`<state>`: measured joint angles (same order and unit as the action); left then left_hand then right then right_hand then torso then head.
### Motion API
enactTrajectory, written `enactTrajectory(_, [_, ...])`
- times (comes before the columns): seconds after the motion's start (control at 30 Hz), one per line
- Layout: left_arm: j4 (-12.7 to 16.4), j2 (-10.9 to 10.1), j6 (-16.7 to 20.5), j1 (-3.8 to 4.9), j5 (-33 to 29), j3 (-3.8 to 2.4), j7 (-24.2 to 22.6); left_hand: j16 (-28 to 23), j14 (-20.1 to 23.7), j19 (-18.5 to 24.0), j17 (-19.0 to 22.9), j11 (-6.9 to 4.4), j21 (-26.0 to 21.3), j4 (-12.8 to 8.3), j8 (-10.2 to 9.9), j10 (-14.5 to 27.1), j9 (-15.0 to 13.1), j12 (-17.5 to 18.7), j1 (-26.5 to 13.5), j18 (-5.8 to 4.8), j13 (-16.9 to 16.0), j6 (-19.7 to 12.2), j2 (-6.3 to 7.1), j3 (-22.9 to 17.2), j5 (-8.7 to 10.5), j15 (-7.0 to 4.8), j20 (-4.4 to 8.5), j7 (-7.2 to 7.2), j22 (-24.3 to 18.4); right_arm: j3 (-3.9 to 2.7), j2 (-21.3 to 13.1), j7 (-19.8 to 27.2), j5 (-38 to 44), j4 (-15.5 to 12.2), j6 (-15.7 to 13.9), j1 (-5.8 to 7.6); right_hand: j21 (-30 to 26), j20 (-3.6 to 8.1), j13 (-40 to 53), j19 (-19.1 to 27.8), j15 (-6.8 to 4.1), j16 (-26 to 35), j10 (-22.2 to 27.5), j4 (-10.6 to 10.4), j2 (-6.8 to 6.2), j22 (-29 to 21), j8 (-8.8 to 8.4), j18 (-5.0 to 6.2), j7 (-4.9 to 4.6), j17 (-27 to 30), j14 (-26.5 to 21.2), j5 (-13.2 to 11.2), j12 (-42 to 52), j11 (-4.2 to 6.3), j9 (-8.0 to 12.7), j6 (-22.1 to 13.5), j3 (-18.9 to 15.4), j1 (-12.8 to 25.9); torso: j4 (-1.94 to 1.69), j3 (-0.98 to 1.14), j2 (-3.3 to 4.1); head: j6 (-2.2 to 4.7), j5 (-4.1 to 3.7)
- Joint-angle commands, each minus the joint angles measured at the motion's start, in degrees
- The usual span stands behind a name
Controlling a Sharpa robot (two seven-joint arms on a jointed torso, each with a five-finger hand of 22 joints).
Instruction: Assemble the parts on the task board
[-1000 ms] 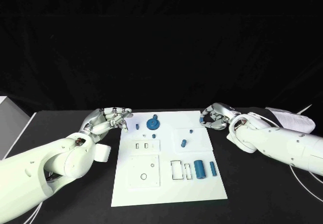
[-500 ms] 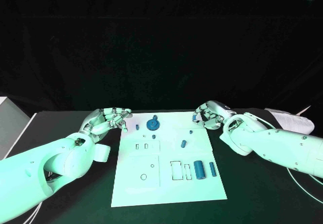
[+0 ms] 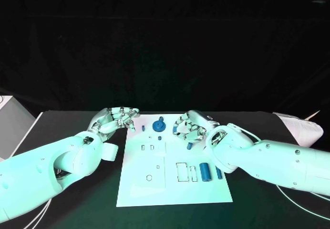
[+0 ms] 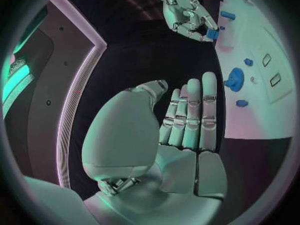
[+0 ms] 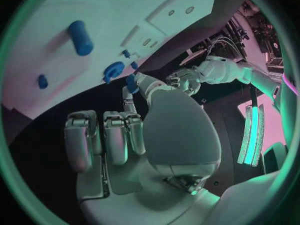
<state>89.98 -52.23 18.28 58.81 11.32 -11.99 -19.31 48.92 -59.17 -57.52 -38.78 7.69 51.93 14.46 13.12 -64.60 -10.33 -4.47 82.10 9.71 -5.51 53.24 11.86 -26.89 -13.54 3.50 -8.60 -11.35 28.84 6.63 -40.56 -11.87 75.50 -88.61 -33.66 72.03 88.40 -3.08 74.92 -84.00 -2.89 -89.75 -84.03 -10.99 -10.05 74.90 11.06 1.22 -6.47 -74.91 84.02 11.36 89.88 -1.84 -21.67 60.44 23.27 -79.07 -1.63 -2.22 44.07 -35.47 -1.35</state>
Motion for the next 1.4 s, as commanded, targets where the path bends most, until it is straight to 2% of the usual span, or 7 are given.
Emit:
enactTrajectory(0.03, [-0.11, 0.34, 0.32, -0.01, 0.62, 0.0, 0.58, 0.33, 0.28, 0.44, 0.1, -0.06, 0.35, 0.01, 0.17, 0.13, -0.08, 0.02, -0.5, 0.83, -0.07, -0.46, -0.16, -0.27, 0.27, -0.02, -0.15, 0.02, 0.07, 0.1, 1.26, -6.19, 4.99, -1.01, -1.48, -0.71, -0.12, 0.43, 15.08, -5.16, -0.5, -0.25, -5.97, -0.13, -0.07, 13.24, 0.2, -0.68, 0.61, -15.09, 5.98, 0.46, 0.12, 0.31, -0.55, 0.48, 0.23, 0.34, -0.08, -0.34, -0.62, -0.48, 0.11])
enactTrajectory(0.13, [-0.22, 0.52, 0.42, -0.01, 0.69, 0.02, 0.77, 0.33, 0.28, 0.44, 0.1, -0.06, 0.35, 0.01, 0.17, 0.13, -0.08, 0.02, -0.5, 0.83, -0.07, -0.46, -0.16, -0.27, 0.27, -0.02, -0.15, 0.02, 0.07, 0.26, 2.76, -8.37, 6.62, -1.34, -2.01, -1.31, -0.12, 0.44, 15.08, -5.16, -0.49, -0.25, -5.97, -0.23, -0.24, 13.24, 0.34, -0.68, 0.63, -15.09, 5.98, 0.27, 0.12, 0.32, -0.61, 0.46, 0.14, 0.7, -0.18, -0.49, -0.84, -0.84, 0.17])
enactTrajectory(0.4, [-0.47, 0.98, 0.55, -0.01, 0.86, 0.11, 1.16, 0.39, 0.22, 0.45, 0.1, -0.09, 0.43, 0.04, 0.22, 0.04, -0.11, -0.04, -0.56, 0.84, -0.1, -0.41, -0.17, -0.27, 0.27, -0.04, -0.15, 0.06, 0.11, 0.59, 6.08, -11.13, 9.29, -0.24, -2.56, -2.25, -0.15, 0.44, 15.08, -5.15, -0.5, -0.25, -5.97, -0.31, -0.35, 13.22, 0.43, -0.67, 0.64, -15.09, 5.98, -0.01, 0.12, 0.33, -0.64, 0.43, 0.09, 0.96, -0.13, -0.81, -1.26, -0.99, 0.18])
enactTrajectory(0.77, [-0.61, 1.44, 0.8, -0.02, 1.25, 0.24, 1.63, 0.48, 0.13, 0.45, 0.1, -0.13, 0.54, 0.06, 0.29, -0.06, -0.16, -0.11, -0.64, 0.85, -0.13, -0.35, -0.17, -0.26, 0.27, -0.06, -0.14, 0.11, 0.16, 1.03, 9.75, -13.15, 12.33, 2.46, -3.04, -4.32, -0.28, 0.39, 15.08, -5.09, -0.36, -0.25, -5.97, -0.45, -0.5, 13.09, 0.47, -0.64, 0.58, -15.09, 5.98, 0.4, 0.12, 0.35, -0.65, 0.13, 0.1, 1.4, -0.32, -0.9, -1.24, -1.13, 0.45])
enactTrajectory(0.9, [-0.54, 1.39, 0.77, -0.01, 1.28, 0.27, 1.63, 0.57, 0.04, 0.47, 0.11, -0.26, 0.71, 0.02, 0.41, -0.26, -0.25, -0.23, -0.63, 0.87, -0.19, -0.26, -0.22, -0.33, 0.25, -0.13, -0.1, 0.33, 0.24, 1.09, 10.77, -13.65, 13.16, 3.71, -2.93, -4.85, -0.23, 0.36, 15.08, -5.12, -0.32, -0.25, -5.97, -0.44, -0.58, 13.14, 0.5, -0.65, 0.56, -15.09, 5.98, 0.69, 0.12, 0.34, -0.66, 0.06, 0.13, 1.48, -0.34, -0.99, -1.17, -0.84, 0.64])
enactTrajectory(1.0, [-0.54, 1.42, 0.73, -0.01, 1.29, 0.27, 1.62, 0.59, 0.03, 0.49, 0.12, -0.31, 0.76, 0.0, 0.44, -0.32, -0.28, -0.26, -0.63, 0.88, -0.21, -0.22, -0.23, -0.35, 0.25, -0.16, -0.09, 0.4, 0.27, 1.12, 11.31, -13.81, 13.5, 4.22, -2.85, -5.2, -0.23, 0.36, 15.08, -5.12, -0.32, -0.25, -5.97, -0.44, -0.58, 13.14, 0.5, -0.65, 0.56, -15.09, 5.98, 0.69, 0.12, 0.34, -0.66, 0.06, 0.13, 1.48, -0.23, -0.89, -1.15, -0.82, 0.78])
enactTrajectory(1.4, [-0.54, 1.39, 0.65, -0.01, 1.31, 0.28, 1.66, 0.62, 0.0, 0.5, 0.13, -0.37, 0.83, -0.01, 0.5, -0.41, -0.32, -0.31, -0.63, 0.89, -0.23, -0.17, -0.25, -0.38, 0.24, -0.21, -0.06, 0.48, 0.3, 1.16, 12.53, -14.29, 14.66, 5.74, -2.61, -5.96, -0.29, 0.32, 15.08, -5.1, -0.26, -0.25, -5.97, -0.47, -0.73, 13.08, 0.53, -0.64, 0.5, -15.09, 5.98, 0.98, 0.12, 0.3, -0.67, -0.06, 0.12, 1.67, -0.05, -0.78, -1.17, -1.29, 0.91])
